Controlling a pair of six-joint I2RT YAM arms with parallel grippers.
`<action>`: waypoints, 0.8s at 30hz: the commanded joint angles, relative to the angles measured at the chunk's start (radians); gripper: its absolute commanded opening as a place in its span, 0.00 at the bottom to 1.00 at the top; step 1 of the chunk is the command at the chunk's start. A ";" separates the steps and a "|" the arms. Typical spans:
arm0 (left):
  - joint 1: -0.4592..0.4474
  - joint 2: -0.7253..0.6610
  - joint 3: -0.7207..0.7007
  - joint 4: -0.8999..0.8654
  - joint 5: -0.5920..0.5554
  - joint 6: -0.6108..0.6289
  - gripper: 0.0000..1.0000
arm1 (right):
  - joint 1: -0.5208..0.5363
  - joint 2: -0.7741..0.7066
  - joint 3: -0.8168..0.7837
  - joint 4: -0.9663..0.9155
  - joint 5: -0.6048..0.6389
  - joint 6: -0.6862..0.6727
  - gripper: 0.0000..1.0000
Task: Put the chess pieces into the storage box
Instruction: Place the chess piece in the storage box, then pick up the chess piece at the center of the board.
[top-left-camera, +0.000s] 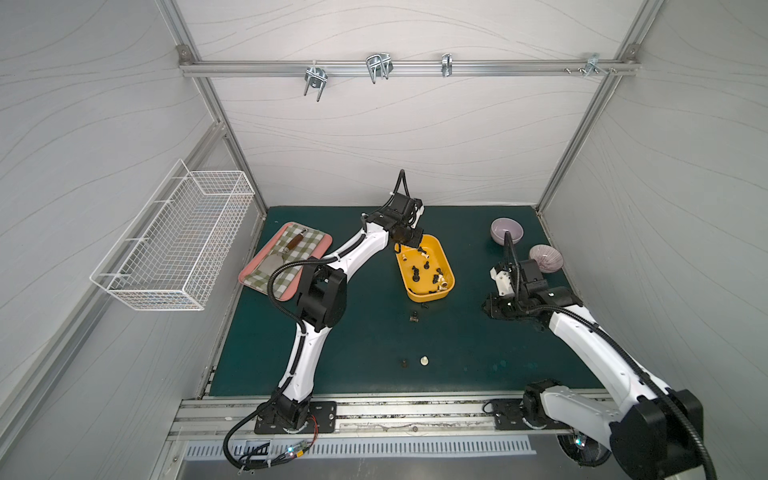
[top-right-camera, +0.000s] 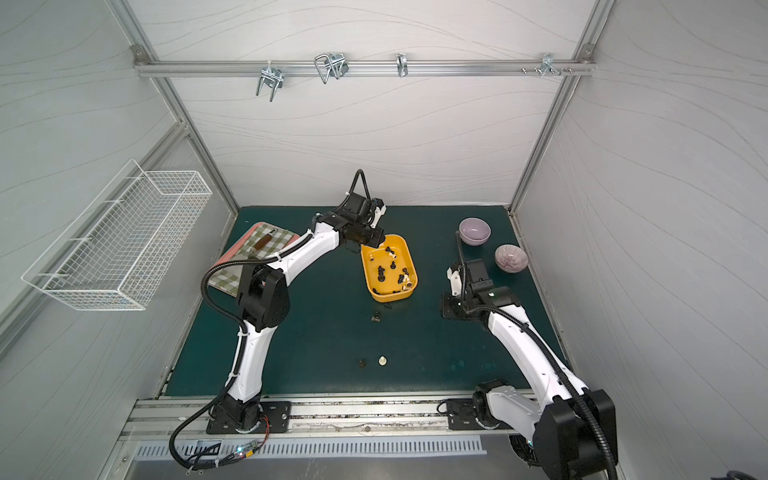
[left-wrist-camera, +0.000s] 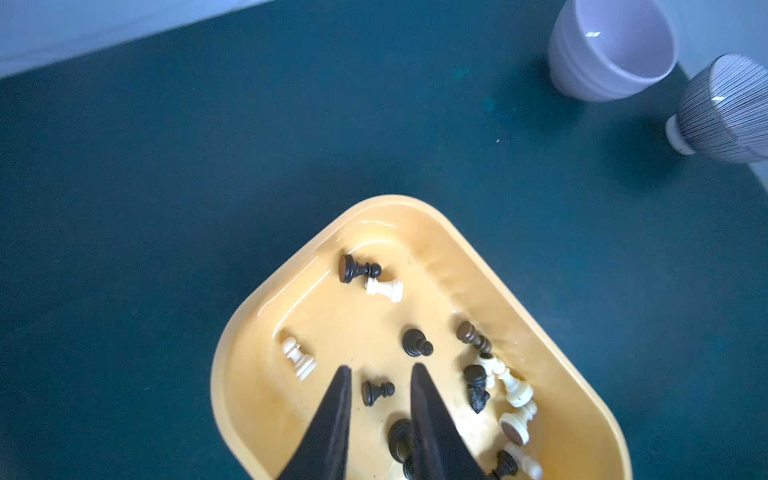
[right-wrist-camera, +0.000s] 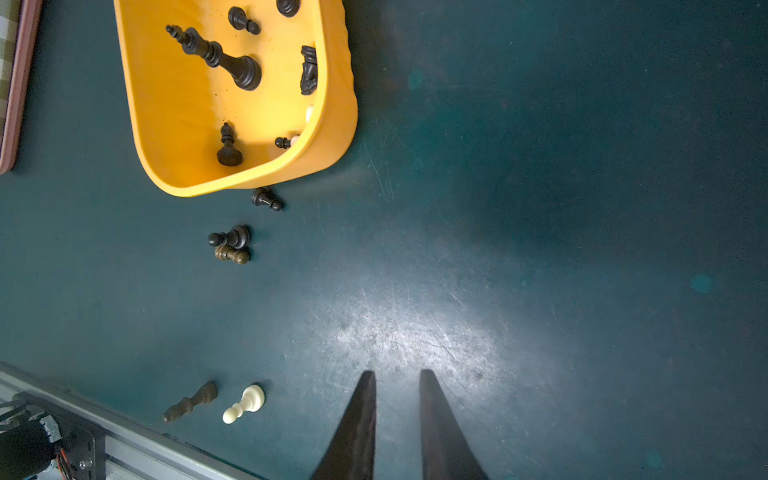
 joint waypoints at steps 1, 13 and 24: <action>0.009 -0.108 -0.061 0.050 -0.011 0.001 0.27 | 0.011 -0.008 0.029 -0.023 -0.001 -0.006 0.22; 0.025 -0.496 -0.539 0.128 -0.087 -0.052 0.29 | 0.226 0.079 0.077 -0.004 0.007 -0.022 0.22; 0.035 -0.810 -0.939 0.172 -0.186 -0.177 0.32 | 0.530 0.168 0.069 0.028 0.065 0.051 0.24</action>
